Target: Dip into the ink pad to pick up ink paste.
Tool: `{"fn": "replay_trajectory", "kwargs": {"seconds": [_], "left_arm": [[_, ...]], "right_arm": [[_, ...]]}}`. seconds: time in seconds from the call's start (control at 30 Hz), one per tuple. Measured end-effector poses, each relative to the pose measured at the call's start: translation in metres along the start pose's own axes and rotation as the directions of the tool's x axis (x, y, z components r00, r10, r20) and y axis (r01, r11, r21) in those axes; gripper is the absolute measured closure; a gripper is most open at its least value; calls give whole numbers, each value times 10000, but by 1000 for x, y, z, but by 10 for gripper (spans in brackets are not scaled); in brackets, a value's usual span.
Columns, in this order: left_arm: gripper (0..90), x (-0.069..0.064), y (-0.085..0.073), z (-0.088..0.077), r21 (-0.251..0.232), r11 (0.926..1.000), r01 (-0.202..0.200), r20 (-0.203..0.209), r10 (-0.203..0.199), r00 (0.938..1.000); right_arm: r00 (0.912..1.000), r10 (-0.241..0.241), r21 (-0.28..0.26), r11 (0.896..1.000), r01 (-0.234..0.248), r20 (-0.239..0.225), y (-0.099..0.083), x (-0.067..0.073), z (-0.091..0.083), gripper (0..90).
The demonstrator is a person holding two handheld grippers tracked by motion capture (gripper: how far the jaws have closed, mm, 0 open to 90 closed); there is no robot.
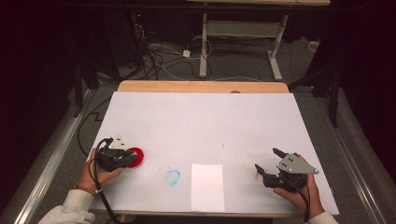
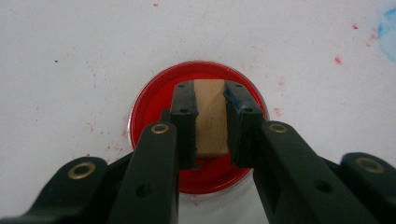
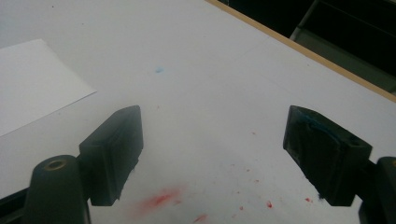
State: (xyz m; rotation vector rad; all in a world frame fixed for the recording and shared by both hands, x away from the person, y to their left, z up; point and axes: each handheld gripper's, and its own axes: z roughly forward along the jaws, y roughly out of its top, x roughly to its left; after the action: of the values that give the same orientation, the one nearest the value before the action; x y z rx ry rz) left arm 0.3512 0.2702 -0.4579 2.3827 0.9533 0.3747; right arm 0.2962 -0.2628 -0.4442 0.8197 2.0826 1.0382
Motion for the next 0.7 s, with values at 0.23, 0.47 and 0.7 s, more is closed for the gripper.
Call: {"fn": "replay_trajectory", "kwargs": {"seconds": [0.23, 0.47, 0.7], "left_arm": [[741, -2, 0, 0, 2, 10000, 0, -141, 0, 9999], [741, -2, 1, 0, 69, 10000, 46, -130, -45, 9999], [740, -2, 7, -4, 91, 9999, -93, -342, 96, 9994]], "right_arm": [[9998, 152, 67, 9999, -152, -114, -1, -1, 1, 201], [9998, 150, 85, 9999, -149, -101, -2, 0, -1, 201], [9999, 118, 203, 9997, -117, -54, -5, 1, -4, 200]]}}
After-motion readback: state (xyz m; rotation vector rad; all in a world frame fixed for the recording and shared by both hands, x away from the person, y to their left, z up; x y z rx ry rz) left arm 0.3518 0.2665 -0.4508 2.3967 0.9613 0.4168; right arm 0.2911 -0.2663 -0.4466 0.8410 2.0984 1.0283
